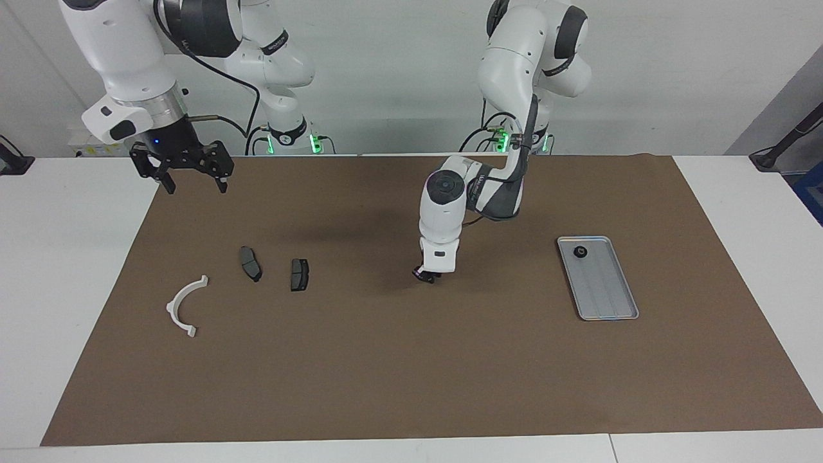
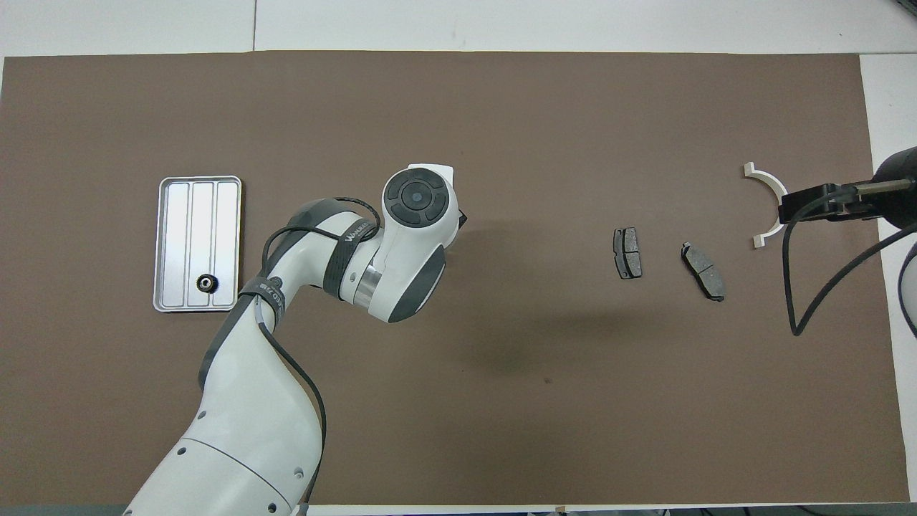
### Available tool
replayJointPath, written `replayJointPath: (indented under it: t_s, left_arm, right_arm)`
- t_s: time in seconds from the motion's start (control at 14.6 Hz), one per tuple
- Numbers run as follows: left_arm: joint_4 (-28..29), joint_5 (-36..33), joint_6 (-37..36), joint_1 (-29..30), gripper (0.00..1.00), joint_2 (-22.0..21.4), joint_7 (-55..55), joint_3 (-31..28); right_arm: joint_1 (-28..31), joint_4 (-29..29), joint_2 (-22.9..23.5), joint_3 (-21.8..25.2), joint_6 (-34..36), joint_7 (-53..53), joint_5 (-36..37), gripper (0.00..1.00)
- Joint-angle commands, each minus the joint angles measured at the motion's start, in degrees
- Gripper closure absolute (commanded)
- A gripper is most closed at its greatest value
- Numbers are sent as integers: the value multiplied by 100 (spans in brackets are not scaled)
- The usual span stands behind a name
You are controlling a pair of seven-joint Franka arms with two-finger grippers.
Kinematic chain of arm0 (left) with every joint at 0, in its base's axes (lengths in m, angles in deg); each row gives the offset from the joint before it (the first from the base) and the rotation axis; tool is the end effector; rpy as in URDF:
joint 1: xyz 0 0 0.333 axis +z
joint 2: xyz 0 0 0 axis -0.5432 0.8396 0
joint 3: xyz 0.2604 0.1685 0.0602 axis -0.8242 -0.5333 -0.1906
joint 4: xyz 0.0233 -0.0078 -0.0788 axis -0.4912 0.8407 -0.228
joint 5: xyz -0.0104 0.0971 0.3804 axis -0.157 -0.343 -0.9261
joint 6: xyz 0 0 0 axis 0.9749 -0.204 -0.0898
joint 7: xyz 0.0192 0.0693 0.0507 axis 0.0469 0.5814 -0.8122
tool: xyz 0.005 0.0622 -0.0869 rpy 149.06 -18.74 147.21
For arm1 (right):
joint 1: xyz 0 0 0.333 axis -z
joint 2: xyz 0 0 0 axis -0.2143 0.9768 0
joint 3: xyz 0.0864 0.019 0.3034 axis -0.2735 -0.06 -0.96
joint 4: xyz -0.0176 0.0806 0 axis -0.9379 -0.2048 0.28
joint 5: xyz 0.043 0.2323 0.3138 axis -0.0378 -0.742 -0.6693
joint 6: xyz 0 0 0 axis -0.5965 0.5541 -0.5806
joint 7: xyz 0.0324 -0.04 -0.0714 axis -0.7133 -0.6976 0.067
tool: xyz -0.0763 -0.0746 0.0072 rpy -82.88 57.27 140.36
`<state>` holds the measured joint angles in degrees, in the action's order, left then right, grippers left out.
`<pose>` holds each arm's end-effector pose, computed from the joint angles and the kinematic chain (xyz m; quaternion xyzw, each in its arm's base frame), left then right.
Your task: Pick bearing gear from pile to tray
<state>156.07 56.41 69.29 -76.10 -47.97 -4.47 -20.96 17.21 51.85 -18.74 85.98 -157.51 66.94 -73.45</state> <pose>0.5443 -0.4071 0.2952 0.9500 0.3122 -0.0027 0.0040 0.5509 -0.0077 0.5967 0.9998 0.0027 0.0203 0.0026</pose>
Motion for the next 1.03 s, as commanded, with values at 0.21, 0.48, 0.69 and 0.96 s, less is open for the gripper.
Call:
replayJointPath:
  t_s: [0.21, 0.48, 0.69, 0.96]
  left_arm:
    - [319, -53, -484, 135, 100, -361, 152, -178]
    - [389, -53, -1029, 767, 100, -633, 1196, -196]
    - [643, -53, -1101, 1531, 100, -1116, 2267, -187]
    - [1039, -44, -1013, 2560, 100, -1416, 4113, -187]
  right_arm:
    - [114, 134, -113, -26, -68, 109, -238, 0]
    - [114, 134, -113, -17, -68, 83, -238, 0]
    - [114, 134, -113, -17, -59, 74, -238, 0]
    - [114, 142, -113, -17, -59, 48, -238, 0]
